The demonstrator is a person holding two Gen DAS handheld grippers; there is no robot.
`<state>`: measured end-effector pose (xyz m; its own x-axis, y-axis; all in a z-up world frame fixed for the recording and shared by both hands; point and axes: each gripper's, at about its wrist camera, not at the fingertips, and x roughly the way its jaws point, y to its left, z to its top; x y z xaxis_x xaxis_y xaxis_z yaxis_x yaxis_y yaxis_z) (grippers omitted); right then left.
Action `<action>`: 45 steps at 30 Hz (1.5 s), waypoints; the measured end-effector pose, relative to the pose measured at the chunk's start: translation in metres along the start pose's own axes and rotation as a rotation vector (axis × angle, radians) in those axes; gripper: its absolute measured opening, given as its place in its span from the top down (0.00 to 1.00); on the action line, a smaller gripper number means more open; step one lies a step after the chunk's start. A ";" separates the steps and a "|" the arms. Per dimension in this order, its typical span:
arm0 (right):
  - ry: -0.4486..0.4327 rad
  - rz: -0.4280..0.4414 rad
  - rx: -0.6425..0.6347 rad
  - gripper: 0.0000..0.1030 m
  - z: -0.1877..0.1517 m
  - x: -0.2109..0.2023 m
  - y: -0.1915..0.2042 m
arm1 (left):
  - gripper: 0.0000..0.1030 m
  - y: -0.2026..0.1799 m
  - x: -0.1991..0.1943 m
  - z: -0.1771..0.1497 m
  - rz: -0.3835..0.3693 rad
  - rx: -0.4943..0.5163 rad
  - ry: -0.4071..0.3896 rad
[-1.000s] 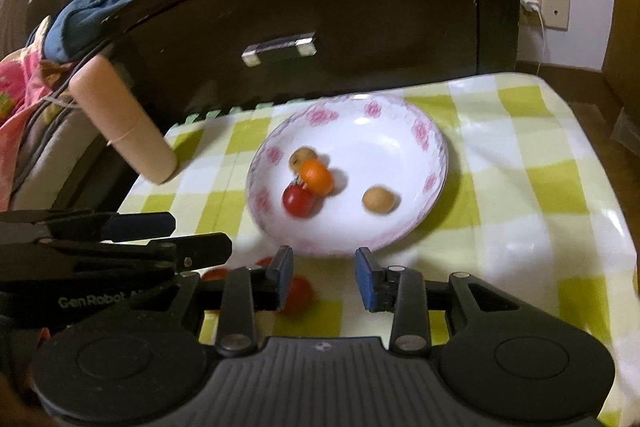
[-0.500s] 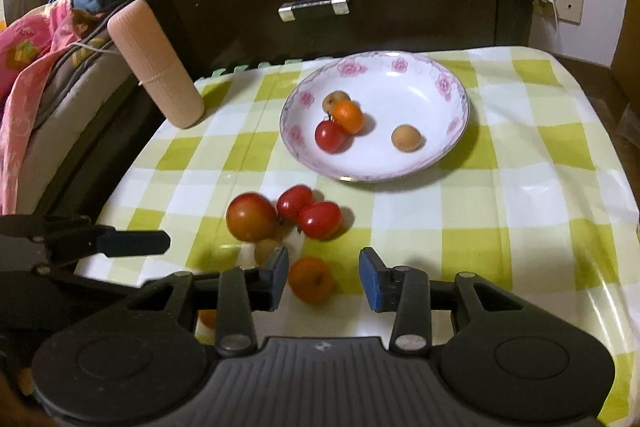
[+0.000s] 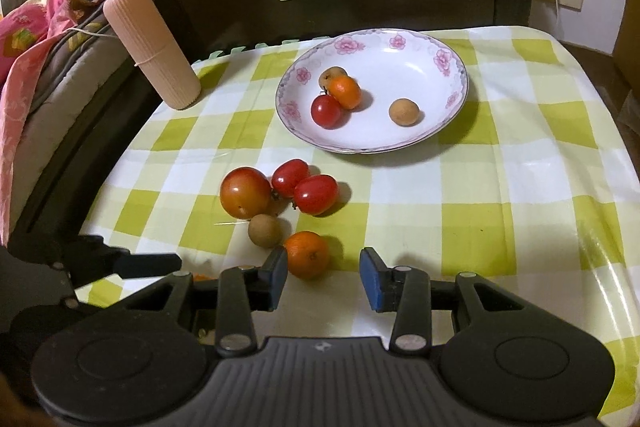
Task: Organize fruits
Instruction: 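Move the left tool to another orange tangerine while the right tool approaches a small tangerine, then grasp a tangerine with the left tool while the right tool grasps another tangerine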
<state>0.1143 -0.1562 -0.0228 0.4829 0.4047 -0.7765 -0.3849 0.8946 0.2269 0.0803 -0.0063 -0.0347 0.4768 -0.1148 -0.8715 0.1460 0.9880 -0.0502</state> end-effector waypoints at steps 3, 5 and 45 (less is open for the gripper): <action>0.008 0.001 0.000 0.63 0.000 0.003 0.000 | 0.35 -0.001 0.003 -0.003 0.005 0.002 0.018; 0.016 0.005 -0.003 0.63 0.000 0.006 0.000 | 0.35 0.001 0.001 -0.005 0.006 -0.004 0.016; 0.091 0.003 -0.061 0.66 0.004 0.046 0.011 | 0.53 0.005 0.008 -0.003 0.002 -0.009 0.020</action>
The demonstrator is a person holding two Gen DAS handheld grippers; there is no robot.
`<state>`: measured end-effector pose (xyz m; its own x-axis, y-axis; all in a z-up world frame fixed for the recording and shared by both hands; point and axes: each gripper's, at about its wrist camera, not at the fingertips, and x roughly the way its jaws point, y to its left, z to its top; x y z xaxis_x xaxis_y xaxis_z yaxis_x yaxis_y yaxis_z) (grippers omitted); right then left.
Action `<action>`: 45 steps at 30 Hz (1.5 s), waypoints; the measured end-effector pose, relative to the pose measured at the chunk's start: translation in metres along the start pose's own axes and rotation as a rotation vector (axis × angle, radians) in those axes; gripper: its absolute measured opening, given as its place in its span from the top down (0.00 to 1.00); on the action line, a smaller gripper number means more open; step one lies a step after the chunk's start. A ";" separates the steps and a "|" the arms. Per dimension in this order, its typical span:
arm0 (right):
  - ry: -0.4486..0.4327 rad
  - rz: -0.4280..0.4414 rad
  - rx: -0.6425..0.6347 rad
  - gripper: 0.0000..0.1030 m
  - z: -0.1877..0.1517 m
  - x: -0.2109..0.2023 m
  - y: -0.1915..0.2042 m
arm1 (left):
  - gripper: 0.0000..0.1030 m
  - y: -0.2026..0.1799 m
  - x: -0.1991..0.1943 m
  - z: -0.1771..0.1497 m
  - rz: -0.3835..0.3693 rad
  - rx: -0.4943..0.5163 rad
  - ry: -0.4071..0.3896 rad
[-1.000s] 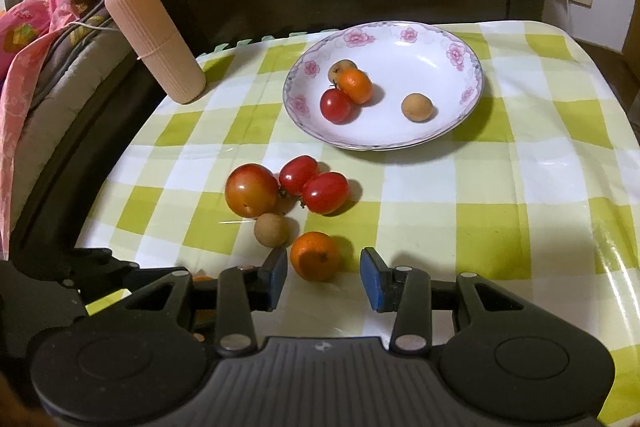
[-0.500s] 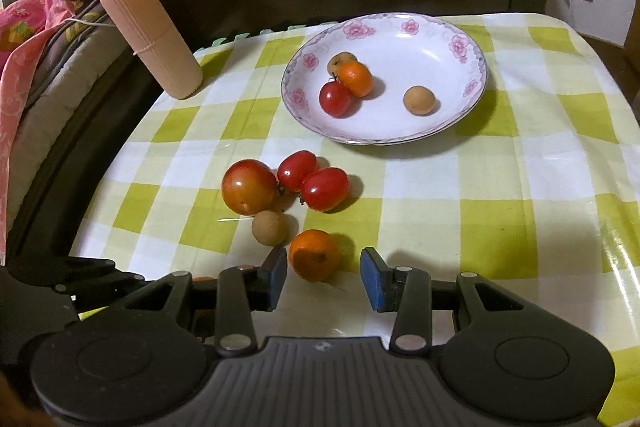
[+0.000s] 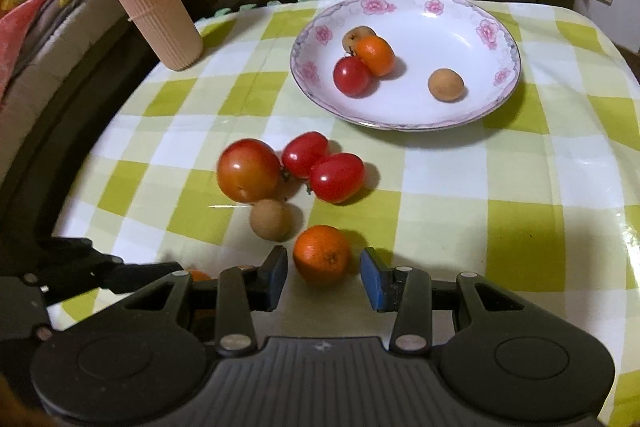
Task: Organize fruits
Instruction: 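Grasp a tangerine with the left tool while the right tool grasps another tangerine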
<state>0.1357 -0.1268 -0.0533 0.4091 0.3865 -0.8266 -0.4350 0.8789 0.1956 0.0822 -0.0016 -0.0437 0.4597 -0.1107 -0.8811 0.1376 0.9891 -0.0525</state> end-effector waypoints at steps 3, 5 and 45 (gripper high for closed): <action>0.002 -0.009 -0.017 0.72 0.000 -0.001 0.000 | 0.59 -0.001 0.001 0.000 0.002 0.009 -0.002; 0.004 -0.009 -0.020 0.72 -0.001 -0.001 0.000 | 0.59 -0.002 0.000 0.000 0.006 0.017 -0.003; -0.002 -0.040 -0.043 0.73 -0.025 -0.029 -0.008 | 0.60 -0.005 -0.007 0.004 0.013 0.036 -0.028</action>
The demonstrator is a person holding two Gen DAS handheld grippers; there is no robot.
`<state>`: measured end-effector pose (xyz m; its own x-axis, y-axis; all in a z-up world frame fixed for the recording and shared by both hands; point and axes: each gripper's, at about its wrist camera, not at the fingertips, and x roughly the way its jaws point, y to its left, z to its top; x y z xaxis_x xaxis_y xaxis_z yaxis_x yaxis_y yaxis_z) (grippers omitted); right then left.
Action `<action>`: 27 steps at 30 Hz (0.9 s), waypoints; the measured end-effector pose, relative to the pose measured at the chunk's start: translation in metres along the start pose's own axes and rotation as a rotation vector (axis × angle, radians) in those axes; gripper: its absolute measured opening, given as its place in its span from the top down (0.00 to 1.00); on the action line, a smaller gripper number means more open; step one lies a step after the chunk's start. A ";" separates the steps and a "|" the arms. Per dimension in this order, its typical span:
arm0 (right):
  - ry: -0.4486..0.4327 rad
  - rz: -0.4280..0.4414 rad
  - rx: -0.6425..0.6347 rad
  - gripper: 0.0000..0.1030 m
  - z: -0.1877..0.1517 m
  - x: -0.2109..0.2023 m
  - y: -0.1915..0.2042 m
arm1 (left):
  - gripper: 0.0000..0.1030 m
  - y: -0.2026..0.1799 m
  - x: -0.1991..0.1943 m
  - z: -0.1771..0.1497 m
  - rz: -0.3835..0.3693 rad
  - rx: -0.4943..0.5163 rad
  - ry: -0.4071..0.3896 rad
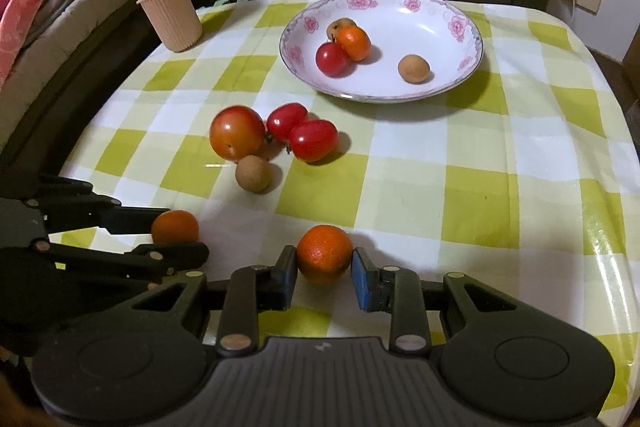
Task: Organize fruits
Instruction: 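Grasp a tangerine with the left tool while the right tool grasps another tangerine, then carry both tangerines over the bowl and open both tools to drop them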
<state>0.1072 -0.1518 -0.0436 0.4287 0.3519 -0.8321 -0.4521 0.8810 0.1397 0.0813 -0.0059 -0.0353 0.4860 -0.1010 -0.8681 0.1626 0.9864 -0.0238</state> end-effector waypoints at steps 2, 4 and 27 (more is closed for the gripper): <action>-0.006 0.007 0.008 0.73 0.002 -0.001 0.000 | 0.60 0.001 -0.001 0.005 -0.004 -0.008 -0.010; -0.012 0.007 0.010 0.73 0.005 -0.001 0.001 | 0.60 0.002 -0.001 0.009 -0.006 -0.012 -0.018; -0.120 -0.008 0.106 0.72 0.053 -0.009 -0.019 | 0.61 0.006 0.000 0.081 -0.006 -0.049 -0.129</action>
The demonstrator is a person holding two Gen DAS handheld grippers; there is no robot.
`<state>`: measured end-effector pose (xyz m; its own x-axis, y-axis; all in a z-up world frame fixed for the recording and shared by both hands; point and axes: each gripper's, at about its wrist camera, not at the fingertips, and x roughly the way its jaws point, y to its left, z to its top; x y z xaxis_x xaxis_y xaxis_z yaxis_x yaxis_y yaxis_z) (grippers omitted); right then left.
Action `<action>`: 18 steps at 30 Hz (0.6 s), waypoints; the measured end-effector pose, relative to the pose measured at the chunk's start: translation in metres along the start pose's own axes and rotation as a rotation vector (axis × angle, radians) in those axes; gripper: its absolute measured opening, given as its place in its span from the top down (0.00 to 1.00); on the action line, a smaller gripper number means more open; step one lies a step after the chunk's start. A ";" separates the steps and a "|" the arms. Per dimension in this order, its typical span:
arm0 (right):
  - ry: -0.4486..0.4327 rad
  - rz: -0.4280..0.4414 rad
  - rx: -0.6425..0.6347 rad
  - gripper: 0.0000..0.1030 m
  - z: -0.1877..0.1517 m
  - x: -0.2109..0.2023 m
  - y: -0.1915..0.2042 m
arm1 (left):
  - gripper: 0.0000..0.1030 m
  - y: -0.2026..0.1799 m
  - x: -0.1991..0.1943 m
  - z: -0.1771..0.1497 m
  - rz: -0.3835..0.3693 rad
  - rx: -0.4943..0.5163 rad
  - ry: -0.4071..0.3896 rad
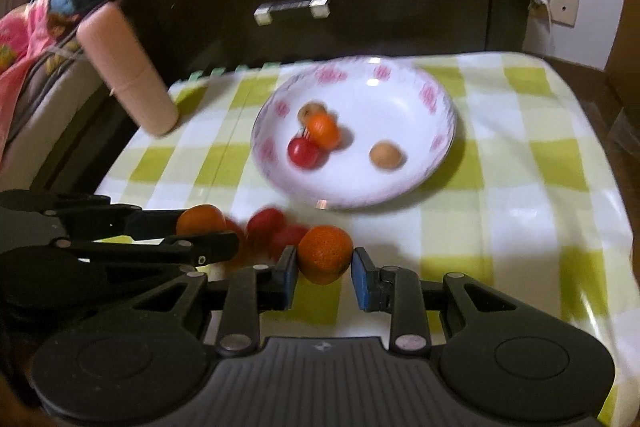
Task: Organize fruits
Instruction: 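Carry both tangerines over the bowl and open both tools to drop them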
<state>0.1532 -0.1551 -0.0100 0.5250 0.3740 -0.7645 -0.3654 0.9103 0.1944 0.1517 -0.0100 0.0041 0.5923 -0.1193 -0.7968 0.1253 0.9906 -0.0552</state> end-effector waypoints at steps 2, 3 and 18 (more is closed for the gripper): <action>-0.017 0.004 0.019 0.72 0.010 0.002 -0.005 | 0.61 0.001 0.004 0.010 -0.001 -0.005 -0.012; -0.022 0.008 0.027 0.72 0.014 0.004 -0.008 | 0.61 0.002 0.006 0.014 -0.001 -0.009 -0.018; -0.024 -0.008 0.035 0.72 0.053 0.051 -0.033 | 0.61 0.011 0.054 0.045 0.019 -0.008 -0.010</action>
<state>0.2325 -0.1566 -0.0231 0.5462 0.3703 -0.7513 -0.3344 0.9188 0.2097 0.2203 -0.0089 -0.0123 0.6021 -0.1010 -0.7920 0.1075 0.9932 -0.0450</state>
